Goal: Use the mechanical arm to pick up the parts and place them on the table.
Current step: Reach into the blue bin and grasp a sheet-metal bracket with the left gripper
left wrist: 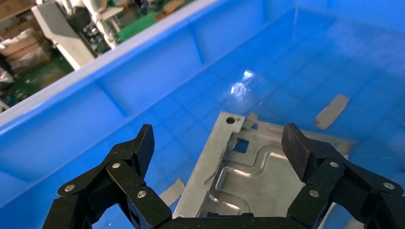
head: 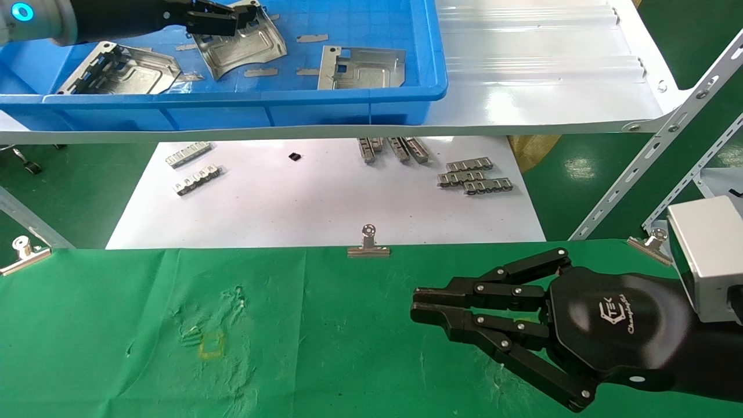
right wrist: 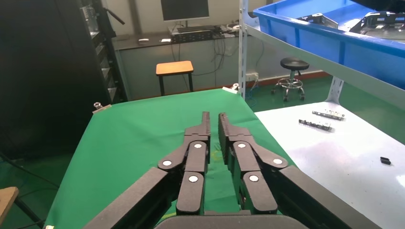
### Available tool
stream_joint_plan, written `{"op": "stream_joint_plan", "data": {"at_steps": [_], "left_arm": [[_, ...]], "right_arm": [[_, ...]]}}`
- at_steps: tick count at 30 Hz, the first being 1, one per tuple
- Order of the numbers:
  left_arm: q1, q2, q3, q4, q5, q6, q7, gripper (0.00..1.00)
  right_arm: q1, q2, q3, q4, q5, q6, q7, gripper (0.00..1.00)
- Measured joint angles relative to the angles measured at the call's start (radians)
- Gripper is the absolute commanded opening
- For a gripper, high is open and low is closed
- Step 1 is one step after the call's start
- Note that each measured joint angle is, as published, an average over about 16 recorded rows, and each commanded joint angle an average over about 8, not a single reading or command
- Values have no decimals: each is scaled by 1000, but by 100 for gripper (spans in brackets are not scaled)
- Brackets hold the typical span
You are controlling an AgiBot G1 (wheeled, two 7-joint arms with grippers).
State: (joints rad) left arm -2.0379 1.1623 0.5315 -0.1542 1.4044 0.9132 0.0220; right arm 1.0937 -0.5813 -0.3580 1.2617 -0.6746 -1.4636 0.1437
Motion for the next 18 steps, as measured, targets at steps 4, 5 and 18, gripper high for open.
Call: {"op": "stream_joint_plan", "data": {"at_steps": [4,5,18], "left_arm": [[-30,38,23,58,37,-38,17,0],[-35,46,28,69,44,-45,19,0],[-74,87,54,142,82,-91,19,0]], "right_arm": [[0,0,0,0,0,0,0,100],[0,0,0,0,0,0,0,100],[0,0,0,0,0,0,0,100]]}}
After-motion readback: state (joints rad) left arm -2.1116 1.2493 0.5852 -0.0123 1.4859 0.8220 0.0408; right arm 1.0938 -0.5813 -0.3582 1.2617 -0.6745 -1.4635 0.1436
